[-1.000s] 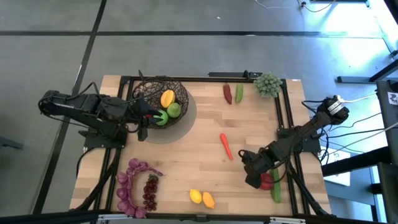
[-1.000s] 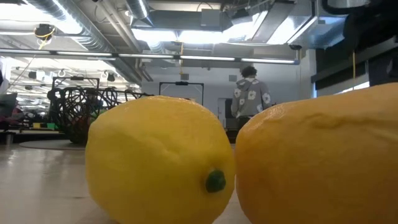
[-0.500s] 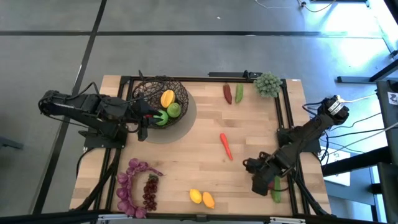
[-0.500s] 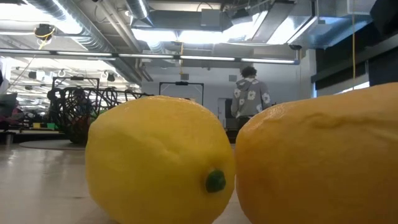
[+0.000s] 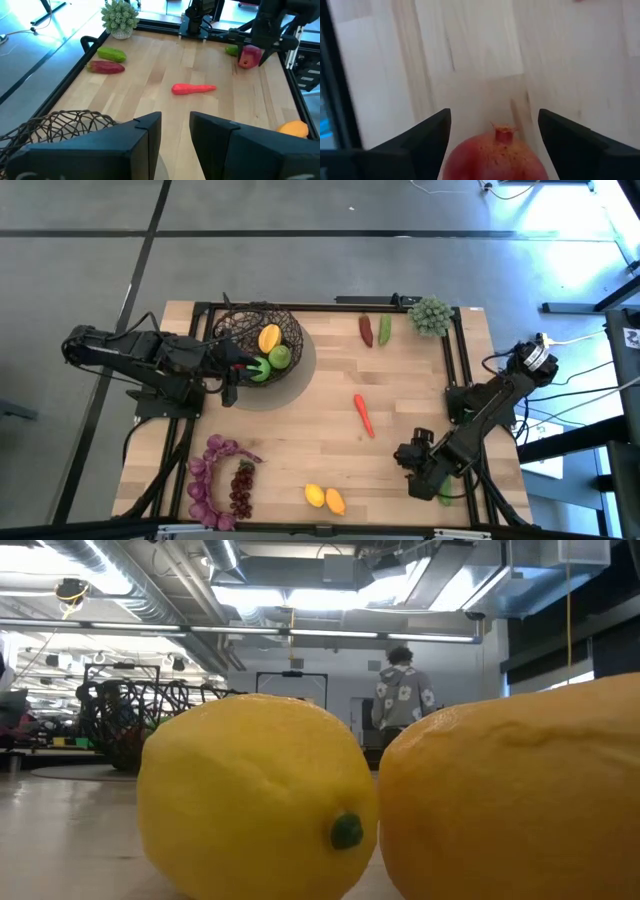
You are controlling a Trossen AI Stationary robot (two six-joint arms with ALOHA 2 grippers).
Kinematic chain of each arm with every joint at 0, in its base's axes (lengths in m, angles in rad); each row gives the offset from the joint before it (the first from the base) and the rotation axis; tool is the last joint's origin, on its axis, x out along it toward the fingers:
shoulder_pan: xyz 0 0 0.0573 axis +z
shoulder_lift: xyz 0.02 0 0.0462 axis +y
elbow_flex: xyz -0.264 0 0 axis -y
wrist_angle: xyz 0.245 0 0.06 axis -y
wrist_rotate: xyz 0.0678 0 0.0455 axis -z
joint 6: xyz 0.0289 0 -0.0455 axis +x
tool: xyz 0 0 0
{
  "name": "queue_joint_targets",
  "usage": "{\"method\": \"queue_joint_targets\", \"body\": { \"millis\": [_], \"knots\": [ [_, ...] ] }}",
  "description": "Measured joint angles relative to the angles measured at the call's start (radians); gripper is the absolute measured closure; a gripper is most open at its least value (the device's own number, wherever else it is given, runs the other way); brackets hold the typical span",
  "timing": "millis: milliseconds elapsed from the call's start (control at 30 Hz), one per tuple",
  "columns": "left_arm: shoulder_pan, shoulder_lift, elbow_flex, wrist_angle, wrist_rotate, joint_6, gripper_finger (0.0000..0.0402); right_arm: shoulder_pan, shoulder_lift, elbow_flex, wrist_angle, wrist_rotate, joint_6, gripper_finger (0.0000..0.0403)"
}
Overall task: Build produce basket
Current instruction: Put the red pomegranate into the black wire basket
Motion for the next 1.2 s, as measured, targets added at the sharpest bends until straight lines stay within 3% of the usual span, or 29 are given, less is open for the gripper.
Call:
{"method": "queue_joint_targets", "body": {
  "millis": [333, 1000, 1200],
  "knots": [
    [0.0, 0.0, 0.0, 0.0, 0.0, 0.001, 0.0309, 0.032, 0.059, 0.0, 0.003, 0.044, 0.08, 0.0108],
    [0.0, 0.0, 0.0, 0.0, 0.0, 0.001, 0.0309, 0.032, 0.061, 0.0, -0.063, 0.0, 0.256, 0.0108],
    [0.0, 0.0, 0.0, 0.0, 0.0, 0.002, 0.0309, 0.032, 0.061, 0.0, -0.059, -0.002, 0.233, 0.0108]
  ]
}}
